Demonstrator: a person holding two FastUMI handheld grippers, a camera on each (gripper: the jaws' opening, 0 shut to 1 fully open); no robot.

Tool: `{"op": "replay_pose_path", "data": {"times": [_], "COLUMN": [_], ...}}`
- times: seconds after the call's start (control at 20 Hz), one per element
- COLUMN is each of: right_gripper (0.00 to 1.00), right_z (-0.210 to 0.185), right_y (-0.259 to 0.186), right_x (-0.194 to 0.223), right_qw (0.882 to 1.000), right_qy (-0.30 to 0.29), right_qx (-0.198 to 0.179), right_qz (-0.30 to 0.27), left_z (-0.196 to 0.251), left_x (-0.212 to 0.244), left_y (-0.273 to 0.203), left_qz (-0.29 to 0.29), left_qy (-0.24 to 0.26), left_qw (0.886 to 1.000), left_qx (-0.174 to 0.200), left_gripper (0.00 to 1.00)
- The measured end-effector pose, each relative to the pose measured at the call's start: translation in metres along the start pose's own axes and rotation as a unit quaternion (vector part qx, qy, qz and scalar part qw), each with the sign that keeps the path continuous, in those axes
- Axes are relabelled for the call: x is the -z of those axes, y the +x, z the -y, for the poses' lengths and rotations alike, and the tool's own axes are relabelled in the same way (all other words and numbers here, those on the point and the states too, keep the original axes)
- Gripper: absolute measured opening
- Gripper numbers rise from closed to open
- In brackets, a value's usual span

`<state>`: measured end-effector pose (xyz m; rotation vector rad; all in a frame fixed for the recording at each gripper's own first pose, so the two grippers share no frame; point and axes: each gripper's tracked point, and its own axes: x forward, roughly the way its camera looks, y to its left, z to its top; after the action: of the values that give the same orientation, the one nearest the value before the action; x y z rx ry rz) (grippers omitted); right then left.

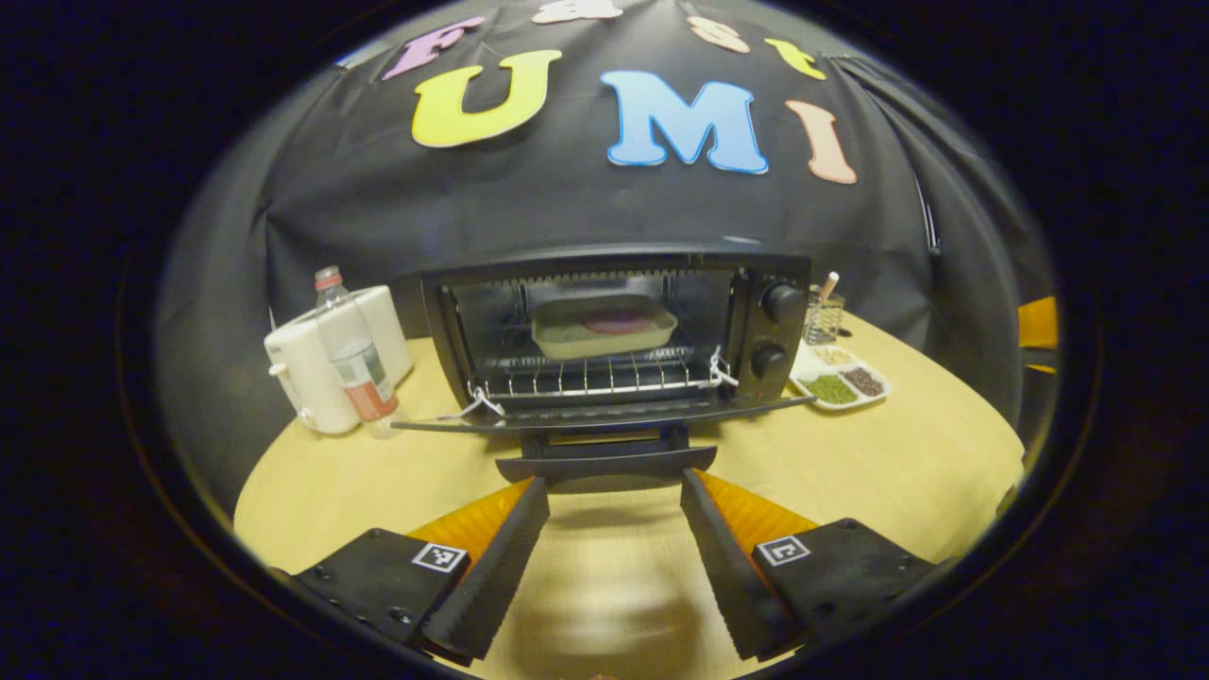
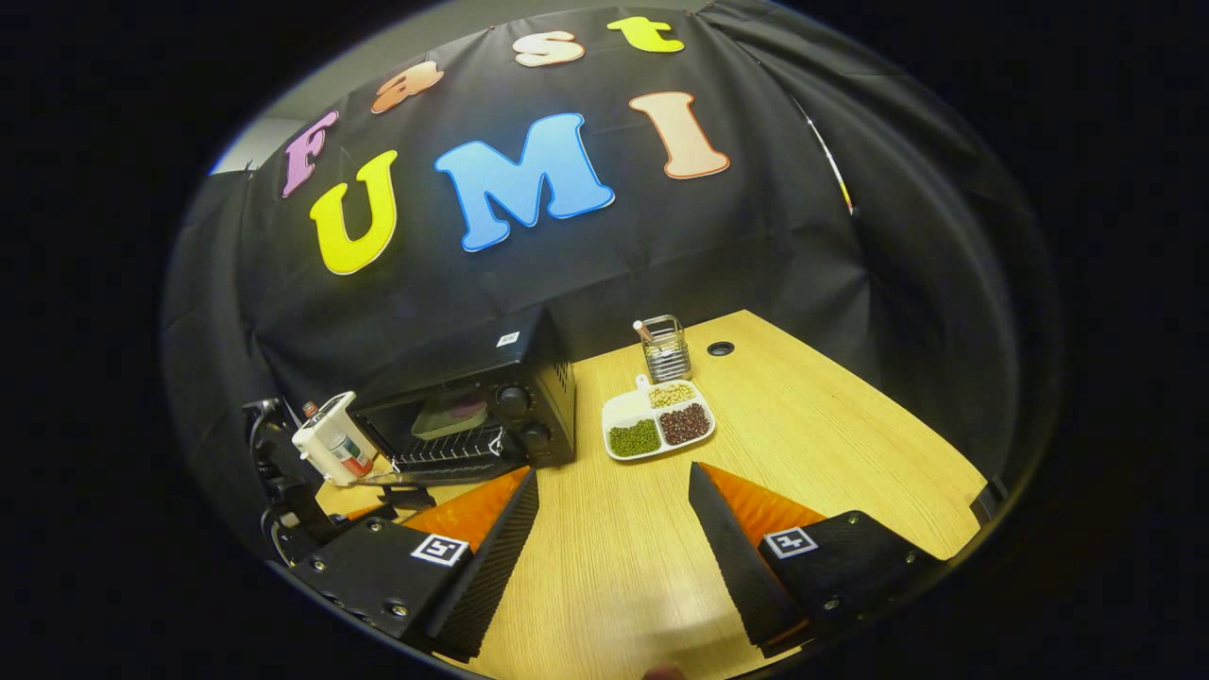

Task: Open the electric oven with the left hand, put the food in, and close the electric oven.

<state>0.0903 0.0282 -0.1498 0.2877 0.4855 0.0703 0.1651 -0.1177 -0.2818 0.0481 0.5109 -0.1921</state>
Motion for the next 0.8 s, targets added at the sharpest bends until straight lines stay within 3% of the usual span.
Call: {"op": "replay_pose_path", "data": {"times": [0.05,0.15,0.3,0.35,0.4,0.45,0.65,0.75,0.8], "right_gripper": [0.98,0.98,0.98,0.98,0.98,0.98,0.98,0.98,0.98], "right_z": [0.000,-0.001,-0.001,0.002,0.002,0.002,-0.006,-0.009,-0.010], "right_y": [0.001,0.000,-0.002,-0.004,-0.007,-0.011,-0.029,-0.040,-0.046], "right_x": [-0.001,-0.003,-0.006,-0.004,-0.006,-0.009,-0.031,-0.040,-0.046], "right_qw": [1.000,1.000,1.000,1.000,1.000,1.000,0.998,0.995,0.993], "right_qy": [0.001,0.004,0.005,0.004,-0.001,-0.008,-0.035,-0.057,-0.070], "right_qx": [0.000,0.000,-0.001,-0.003,-0.004,-0.004,-0.016,-0.024,-0.028], "right_qz": [0.000,0.003,0.008,0.011,0.015,0.020,0.054,0.075,0.087], "left_z": [0.000,-0.001,-0.009,-0.011,-0.013,-0.014,-0.002,0.005,0.009], "left_x": [-0.010,-0.030,-0.066,-0.083,-0.098,-0.110,-0.151,-0.166,-0.172], "left_y": [-0.002,-0.002,0.008,0.016,0.015,0.010,-0.031,-0.064,-0.082], "left_qz": [0.013,0.036,0.071,0.082,0.095,0.106,0.145,0.163,0.172], "left_qy": [0.003,0.008,0.023,0.027,0.028,0.027,0.014,0.013,0.010], "left_qw": [1.000,0.999,0.997,0.996,0.995,0.994,0.989,0.987,0.985], "left_qx": [-0.001,-0.001,-0.007,-0.010,-0.012,-0.013,-0.003,0.001,0.001], "left_gripper": [0.91,1.00,1.00,0.96,1.00,0.96,1.00,0.91,1.00]}}
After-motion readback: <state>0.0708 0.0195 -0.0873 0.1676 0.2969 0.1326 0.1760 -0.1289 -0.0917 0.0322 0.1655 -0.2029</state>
